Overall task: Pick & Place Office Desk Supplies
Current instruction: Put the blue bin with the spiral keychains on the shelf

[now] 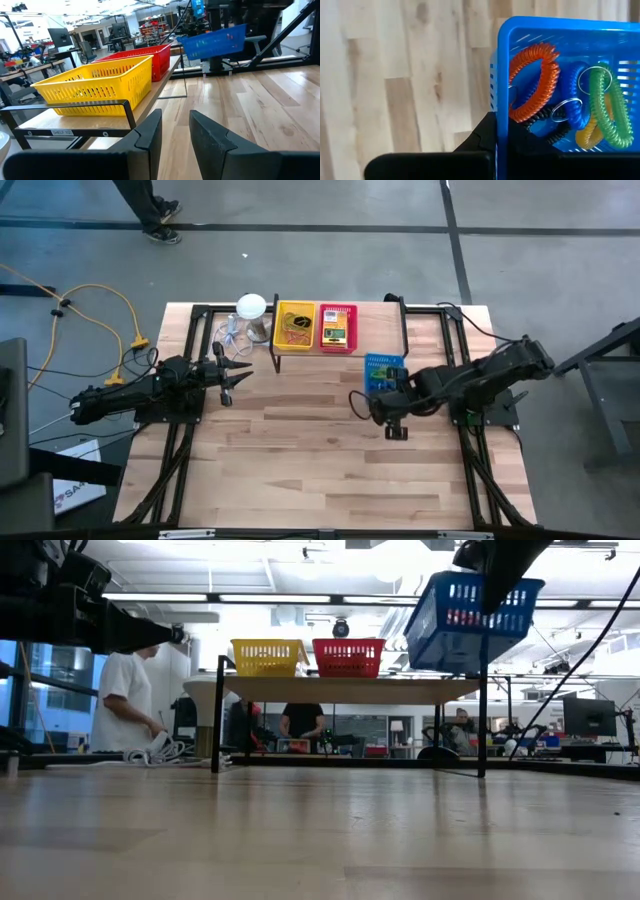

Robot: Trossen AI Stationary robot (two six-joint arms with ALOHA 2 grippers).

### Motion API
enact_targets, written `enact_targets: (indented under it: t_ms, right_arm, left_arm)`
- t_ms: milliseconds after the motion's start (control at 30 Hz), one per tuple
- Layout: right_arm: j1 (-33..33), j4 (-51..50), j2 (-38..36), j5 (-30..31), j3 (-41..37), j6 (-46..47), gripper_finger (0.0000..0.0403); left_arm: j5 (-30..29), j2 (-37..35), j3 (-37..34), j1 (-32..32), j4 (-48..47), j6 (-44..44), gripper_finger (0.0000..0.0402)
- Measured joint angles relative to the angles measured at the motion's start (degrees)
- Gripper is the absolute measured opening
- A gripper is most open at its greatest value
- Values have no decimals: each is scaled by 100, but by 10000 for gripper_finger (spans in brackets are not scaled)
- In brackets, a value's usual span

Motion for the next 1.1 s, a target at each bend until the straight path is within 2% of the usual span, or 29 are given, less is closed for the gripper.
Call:
enact_targets:
  t_ms: [333,600,1100]
  right_arm:
    - [-381,-141,-10,25,0,-392,2]
    - [-743,-175,-10,307,0,-818,2]
    - [-2124,149,-449,-46,0,-1937,2]
  left_arm:
    - [0,1,0,0,2,0,93]
    - [0,1,-2,0,2,0,93]
    - [0,1,-2,0,1,0,93]
